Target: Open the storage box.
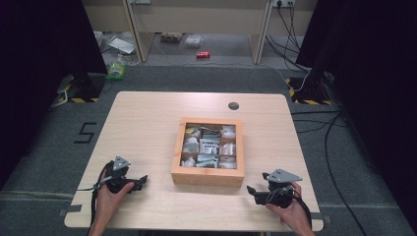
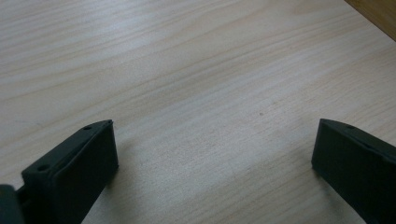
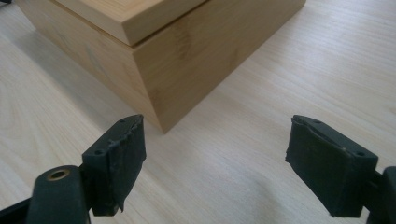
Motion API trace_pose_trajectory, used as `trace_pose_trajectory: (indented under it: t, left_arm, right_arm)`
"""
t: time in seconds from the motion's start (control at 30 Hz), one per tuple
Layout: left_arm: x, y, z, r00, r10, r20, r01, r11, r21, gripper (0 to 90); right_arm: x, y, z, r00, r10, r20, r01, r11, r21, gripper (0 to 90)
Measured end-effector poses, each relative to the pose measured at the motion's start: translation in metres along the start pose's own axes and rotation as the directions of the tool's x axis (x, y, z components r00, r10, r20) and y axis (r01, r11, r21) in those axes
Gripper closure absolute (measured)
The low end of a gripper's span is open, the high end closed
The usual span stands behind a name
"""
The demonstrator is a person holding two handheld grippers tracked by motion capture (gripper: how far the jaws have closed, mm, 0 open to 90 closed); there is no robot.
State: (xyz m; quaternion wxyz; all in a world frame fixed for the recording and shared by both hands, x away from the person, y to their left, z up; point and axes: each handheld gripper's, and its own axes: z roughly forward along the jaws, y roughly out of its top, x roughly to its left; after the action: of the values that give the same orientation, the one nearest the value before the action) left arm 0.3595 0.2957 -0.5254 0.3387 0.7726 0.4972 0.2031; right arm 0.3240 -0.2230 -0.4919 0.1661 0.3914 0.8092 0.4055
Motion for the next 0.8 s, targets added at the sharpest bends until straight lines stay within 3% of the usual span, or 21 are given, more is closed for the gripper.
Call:
trace_pose_trajectory:
  t: [0.3,0.63,0.8]
  left_arm:
    - [0.0,0.0,0.0,1.0,0.0,0.0,0.0,1.0,0.0,0.0]
    - [0.0,0.0,0.0,1.0,0.0,0.0,0.0,1.0,0.0,0.0]
    - [0.0,0.0,0.0,1.0,0.0,0.0,0.0,1.0,0.0,0.0]
  right_arm:
    - [0.005,0.004,-0.001,0.9997,-0.011,-0.023,0.01,1.0,-0.024,24.5]
    - [0.009,0.009,0.001,0.9986,-0.011,-0.052,0.007,0.998,-0.063,36.7]
    - [0.012,0.012,0.001,0.998,-0.033,-0.055,0.029,0.997,-0.078,40.8]
